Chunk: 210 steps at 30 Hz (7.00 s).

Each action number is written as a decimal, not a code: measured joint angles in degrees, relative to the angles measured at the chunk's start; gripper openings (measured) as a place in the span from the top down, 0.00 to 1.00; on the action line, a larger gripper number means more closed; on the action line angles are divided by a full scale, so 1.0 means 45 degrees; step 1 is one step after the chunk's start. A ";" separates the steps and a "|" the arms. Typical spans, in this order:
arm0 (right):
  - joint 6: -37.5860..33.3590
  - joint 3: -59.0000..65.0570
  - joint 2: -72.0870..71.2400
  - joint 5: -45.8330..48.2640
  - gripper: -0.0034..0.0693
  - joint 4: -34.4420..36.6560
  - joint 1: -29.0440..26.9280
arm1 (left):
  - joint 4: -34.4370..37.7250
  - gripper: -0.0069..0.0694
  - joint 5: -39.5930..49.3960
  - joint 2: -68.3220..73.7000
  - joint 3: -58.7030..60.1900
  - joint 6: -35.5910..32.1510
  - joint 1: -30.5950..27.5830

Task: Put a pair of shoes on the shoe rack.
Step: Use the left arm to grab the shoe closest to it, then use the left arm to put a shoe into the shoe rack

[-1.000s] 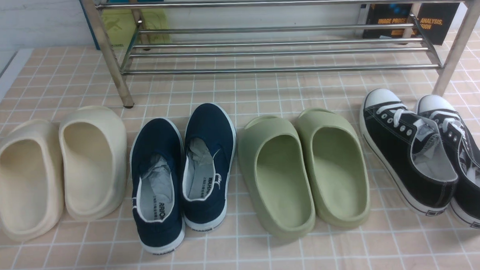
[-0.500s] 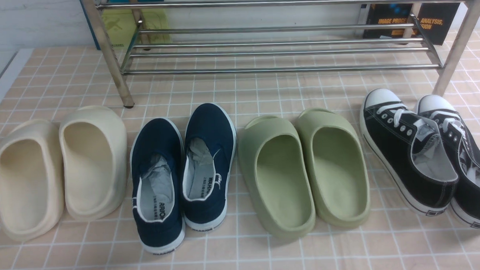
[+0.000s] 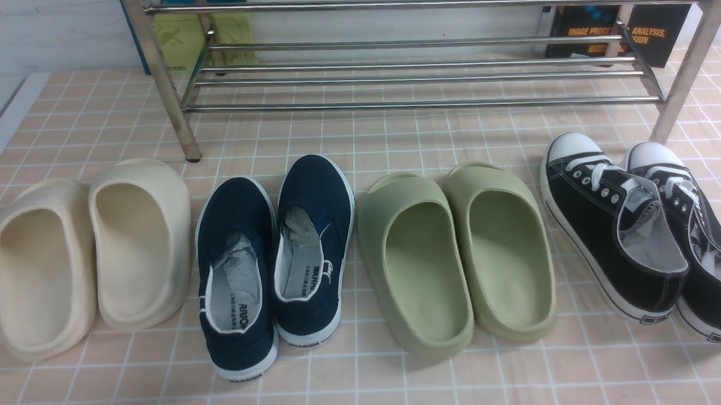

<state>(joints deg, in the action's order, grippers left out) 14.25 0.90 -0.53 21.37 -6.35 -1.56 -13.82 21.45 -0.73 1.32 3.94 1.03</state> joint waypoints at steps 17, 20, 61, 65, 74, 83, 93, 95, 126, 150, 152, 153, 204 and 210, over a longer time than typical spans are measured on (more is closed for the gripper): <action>0.0000 0.0000 0.0000 0.0000 0.63 0.0000 0.0000 | 0.0000 0.60 0.0000 0.0000 0.0000 0.0000 0.0000; 0.0000 0.0000 0.0000 0.0000 0.63 0.0000 0.0000 | -0.0100 0.60 0.0000 0.0000 0.0000 0.0000 0.0000; 0.0000 0.0000 0.0000 0.0000 0.63 0.0000 0.0000 | 0.2332 0.87 0.6154 0.3931 -0.8342 0.3273 0.0000; 0.0000 0.0000 0.0000 0.0000 0.63 0.0000 0.0000 | 0.0320 0.91 0.9510 0.6807 -1.0737 0.2403 0.0000; 0.0000 0.0000 0.0000 0.0000 0.63 0.0000 0.0000 | -0.0162 0.90 1.0954 1.1752 -1.2383 0.1768 0.2313; 0.0000 0.0000 0.0000 0.0000 0.63 0.0000 0.0000 | 0.2472 0.74 0.8268 1.5679 -1.2392 0.1768 0.3048; 0.0000 0.0000 0.0000 0.0000 0.63 0.0000 0.0000 | 0.3315 0.23 0.6534 1.8565 -1.2412 0.1768 0.3048; 0.0000 0.0000 0.0000 0.0000 0.63 0.0000 0.0000 | 0.3366 0.20 0.6432 1.8825 -1.2440 0.1768 0.3048; 0.0000 0.0000 0.0000 0.0000 0.63 0.0000 0.0000 | 0.3288 0.86 0.5688 1.9857 -1.3132 0.1200 0.3031; 0.0000 0.0000 0.0000 0.0000 0.63 0.0000 0.0000 | 0.3598 0.86 0.8001 2.6316 -2.4370 0.1711 0.1895; 0.0000 0.0000 0.0000 0.0000 0.63 0.0000 0.0000 | 0.3557 0.86 0.8012 2.6878 -2.5114 0.2088 0.1895; 0.0000 0.0000 0.0000 0.0000 0.63 0.0000 0.0000 | 0.3521 0.86 0.8012 2.7192 -2.5557 0.2318 0.1895; 0.0000 0.0000 0.0000 0.0000 0.63 0.0000 0.0000 | 0.2695 0.91 0.9370 2.5780 -2.4070 -0.0053 0.2611; 0.0000 0.0000 0.0000 0.0000 0.63 0.0000 0.0000 | 0.2208 0.91 0.5512 2.6375 -2.2539 0.0110 0.3637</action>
<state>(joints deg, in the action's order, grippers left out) 14.25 0.90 -0.53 21.37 -6.35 -1.56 -3.88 46.26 117.96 -100.11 4.44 17.40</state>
